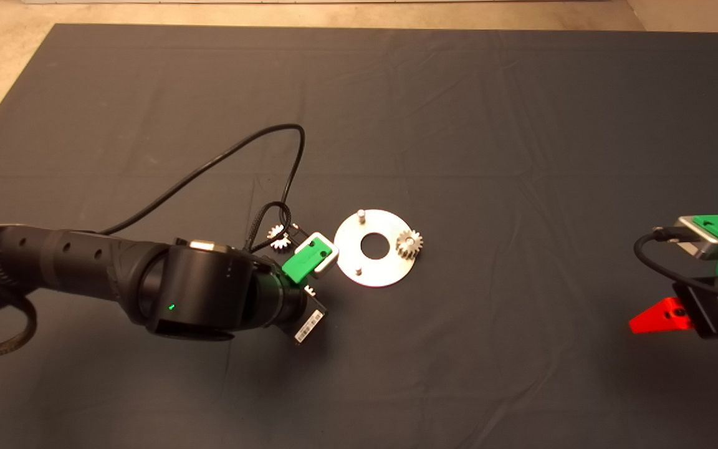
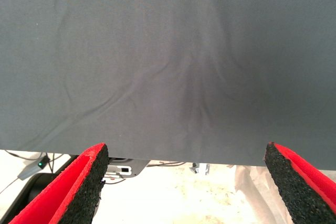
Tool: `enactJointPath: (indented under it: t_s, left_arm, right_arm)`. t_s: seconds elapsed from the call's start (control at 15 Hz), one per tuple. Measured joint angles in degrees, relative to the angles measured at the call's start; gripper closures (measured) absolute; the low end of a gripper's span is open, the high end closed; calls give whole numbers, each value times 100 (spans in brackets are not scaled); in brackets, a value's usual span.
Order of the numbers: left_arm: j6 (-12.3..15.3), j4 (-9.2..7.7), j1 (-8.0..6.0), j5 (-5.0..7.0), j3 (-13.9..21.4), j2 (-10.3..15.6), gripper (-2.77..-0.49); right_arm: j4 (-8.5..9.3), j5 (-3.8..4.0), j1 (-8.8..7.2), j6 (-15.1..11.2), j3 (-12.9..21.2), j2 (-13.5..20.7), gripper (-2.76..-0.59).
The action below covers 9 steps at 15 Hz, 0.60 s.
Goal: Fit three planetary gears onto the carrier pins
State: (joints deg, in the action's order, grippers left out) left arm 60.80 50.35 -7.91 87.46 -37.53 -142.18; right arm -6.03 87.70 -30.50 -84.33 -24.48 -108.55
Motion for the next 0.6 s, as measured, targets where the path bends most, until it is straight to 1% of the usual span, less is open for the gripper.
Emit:
enactJointPath:
  t_s: [0.07,0.2,0.4,0.6]
  left_arm:
    - [-32,48,43,-1,-17,1,-161]
    - [-89,72,108,0,-48,27,-161]
    - [-156,119,128,-1,-129,28,-161]
    - [-167,181,152,0,-185,30,-161]
  right_arm:
    - [2,1,2,-1,6,0,-221]
    - [4,1,1,-1,10,0,-221]
    - [6,1,2,-1,10,3,-221]
    - [6,0,2,-1,10,15,-221]
